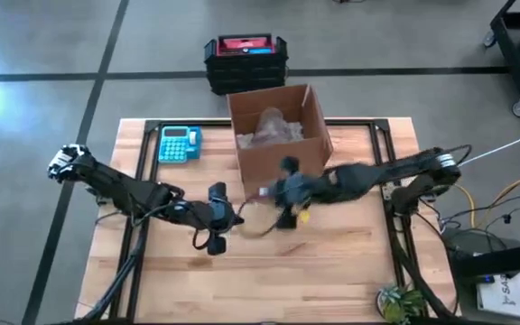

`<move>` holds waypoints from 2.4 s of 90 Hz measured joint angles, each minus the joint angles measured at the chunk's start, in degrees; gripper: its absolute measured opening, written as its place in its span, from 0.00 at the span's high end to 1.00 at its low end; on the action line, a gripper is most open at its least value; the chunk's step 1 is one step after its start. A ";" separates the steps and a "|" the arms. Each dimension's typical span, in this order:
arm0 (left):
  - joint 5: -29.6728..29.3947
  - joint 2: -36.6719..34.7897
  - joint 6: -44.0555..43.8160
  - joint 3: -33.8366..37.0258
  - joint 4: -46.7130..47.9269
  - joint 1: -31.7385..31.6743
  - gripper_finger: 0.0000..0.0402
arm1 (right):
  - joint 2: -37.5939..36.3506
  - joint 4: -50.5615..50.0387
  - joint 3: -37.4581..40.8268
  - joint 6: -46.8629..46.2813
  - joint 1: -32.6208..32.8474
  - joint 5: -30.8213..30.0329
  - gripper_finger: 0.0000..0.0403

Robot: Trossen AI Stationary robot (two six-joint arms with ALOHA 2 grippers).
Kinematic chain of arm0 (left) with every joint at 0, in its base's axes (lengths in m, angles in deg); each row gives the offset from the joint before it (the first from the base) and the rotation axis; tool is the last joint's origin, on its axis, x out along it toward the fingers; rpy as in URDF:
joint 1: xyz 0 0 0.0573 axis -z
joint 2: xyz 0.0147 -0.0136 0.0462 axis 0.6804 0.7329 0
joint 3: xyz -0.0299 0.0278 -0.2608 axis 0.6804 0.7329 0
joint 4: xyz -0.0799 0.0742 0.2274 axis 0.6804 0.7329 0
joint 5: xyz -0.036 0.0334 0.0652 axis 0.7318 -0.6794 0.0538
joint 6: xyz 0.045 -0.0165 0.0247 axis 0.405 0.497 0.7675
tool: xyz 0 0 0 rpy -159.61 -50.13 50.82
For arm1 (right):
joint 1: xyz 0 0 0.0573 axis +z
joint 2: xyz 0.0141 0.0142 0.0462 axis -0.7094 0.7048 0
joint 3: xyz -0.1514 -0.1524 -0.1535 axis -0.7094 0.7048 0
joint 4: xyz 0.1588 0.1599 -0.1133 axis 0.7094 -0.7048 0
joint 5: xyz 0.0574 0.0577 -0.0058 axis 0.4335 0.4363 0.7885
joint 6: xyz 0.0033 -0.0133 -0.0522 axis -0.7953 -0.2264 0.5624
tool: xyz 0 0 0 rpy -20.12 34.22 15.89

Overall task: Wrap mug
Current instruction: Put the white styrofoam into the cardboard box, then adjust the cardboard box

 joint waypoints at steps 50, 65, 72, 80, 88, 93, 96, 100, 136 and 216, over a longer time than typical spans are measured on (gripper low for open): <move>-0.04 -0.02 -0.42 -0.04 -0.24 0.02 0.99 | -0.54 2.12 -0.01 -2.34 -30.05 11.76 0.76; -0.02 -0.02 -0.43 -0.04 0.74 0.07 0.99 | -1.87 0.15 -0.06 1.35 -29.27 11.70 0.58; -0.04 -0.02 -0.10 -0.04 1.27 0.09 0.99 | -3.95 -3.79 -1.54 1.57 -28.78 11.85 0.52; -0.24 -0.10 0.00 -0.04 1.07 0.09 0.99 | -7.12 -10.86 -3.71 -1.27 -27.53 13.81 0.48; -0.28 -0.52 0.09 -0.04 1.24 0.09 1.00 | -11.30 -15.44 -3.16 -3.64 -25.46 18.96 0.47; -0.93 -1.05 1.06 -0.04 1.46 0.07 1.00 | -14.14 -15.12 -0.80 -4.62 -23.34 22.49 0.48; -2.90 -1.32 1.89 0.10 1.60 0.07 1.00 | -15.82 -15.16 1.29 -5.16 -22.27 24.38 0.49; -6.40 -1.74 2.64 0.43 2.19 0.03 1.00 | -18.09 -15.52 4.43 -6.91 -20.86 25.24 0.51; -1.18 -11.70 3.12 6.44 1.64 -4.36 1.00 | -45.89 15.53 49.51 -17.04 -2.68 21.80 0.90; 7.01 -31.97 4.07 49.53 -44.89 -9.27 0.99 | -67.21 40.36 81.81 -17.93 -2.11 23.23 0.84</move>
